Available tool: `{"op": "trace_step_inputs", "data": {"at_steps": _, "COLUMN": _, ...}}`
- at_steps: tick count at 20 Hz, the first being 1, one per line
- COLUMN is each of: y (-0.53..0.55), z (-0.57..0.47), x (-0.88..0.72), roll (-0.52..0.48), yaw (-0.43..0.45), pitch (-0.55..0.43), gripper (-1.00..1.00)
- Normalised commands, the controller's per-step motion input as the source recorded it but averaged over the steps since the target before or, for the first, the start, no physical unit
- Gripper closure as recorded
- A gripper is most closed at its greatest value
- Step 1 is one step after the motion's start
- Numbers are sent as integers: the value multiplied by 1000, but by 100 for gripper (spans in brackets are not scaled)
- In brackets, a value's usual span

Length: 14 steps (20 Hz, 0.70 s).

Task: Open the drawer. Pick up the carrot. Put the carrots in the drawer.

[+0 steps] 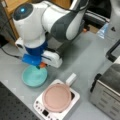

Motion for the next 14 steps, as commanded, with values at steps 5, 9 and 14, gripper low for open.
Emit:
{"op": "trace_step_inputs", "data": {"at_steps": 5, "y": 86, "z": -53, "x": -317, "roll": 6, "yaw": 276, "pitch": -165, "gripper": 100}}
{"op": "trace_step_inputs", "data": {"at_steps": 9, "y": 141, "z": -30, "x": -371, "roll": -15, "yaw": 294, "pitch": -175, "gripper": 100}}
{"op": "trace_step_inputs", "data": {"at_steps": 14, "y": 133, "z": 37, "x": -435, "roll": -39, "yaw": 377, "pitch": -182, "gripper": 100}}
